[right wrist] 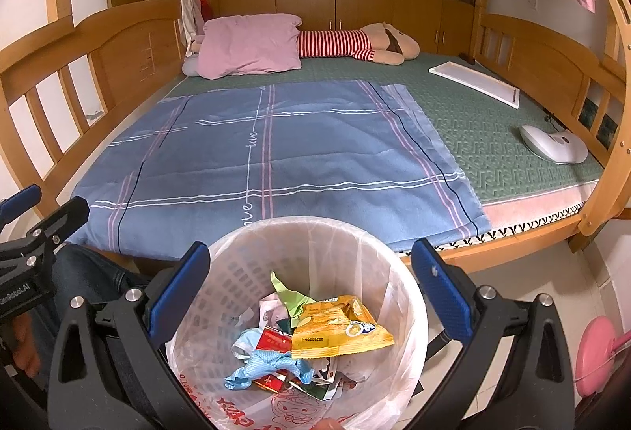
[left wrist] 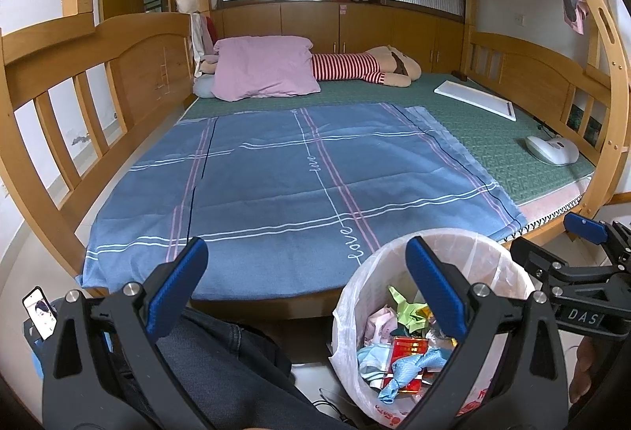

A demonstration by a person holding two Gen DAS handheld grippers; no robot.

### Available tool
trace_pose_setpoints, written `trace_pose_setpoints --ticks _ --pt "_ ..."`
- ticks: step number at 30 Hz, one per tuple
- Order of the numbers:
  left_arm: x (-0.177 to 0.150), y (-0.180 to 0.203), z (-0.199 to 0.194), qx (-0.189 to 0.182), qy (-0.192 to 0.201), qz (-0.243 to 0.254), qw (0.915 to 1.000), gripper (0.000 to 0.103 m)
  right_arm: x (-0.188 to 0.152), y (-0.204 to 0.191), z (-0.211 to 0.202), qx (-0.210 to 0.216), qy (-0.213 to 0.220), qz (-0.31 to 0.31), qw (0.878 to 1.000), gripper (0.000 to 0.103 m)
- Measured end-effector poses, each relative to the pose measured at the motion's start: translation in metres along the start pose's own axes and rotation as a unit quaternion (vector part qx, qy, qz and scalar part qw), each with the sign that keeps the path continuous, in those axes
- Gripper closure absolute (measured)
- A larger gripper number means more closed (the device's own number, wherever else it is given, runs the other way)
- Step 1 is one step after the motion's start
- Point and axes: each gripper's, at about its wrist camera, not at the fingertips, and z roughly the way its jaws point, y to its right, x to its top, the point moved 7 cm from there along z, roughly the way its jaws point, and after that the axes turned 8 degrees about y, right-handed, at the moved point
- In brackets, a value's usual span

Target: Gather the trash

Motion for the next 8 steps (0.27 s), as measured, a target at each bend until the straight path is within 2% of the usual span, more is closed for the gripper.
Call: trace_pose_setpoints --ticks 8 --pt "0.0002 -0.0033 0.0006 0.007 -0.005 -0.001 1.0 0.003 -0.0005 0.0025 0.0009 -0.001 -0.002 0.005 1.0 0.003"
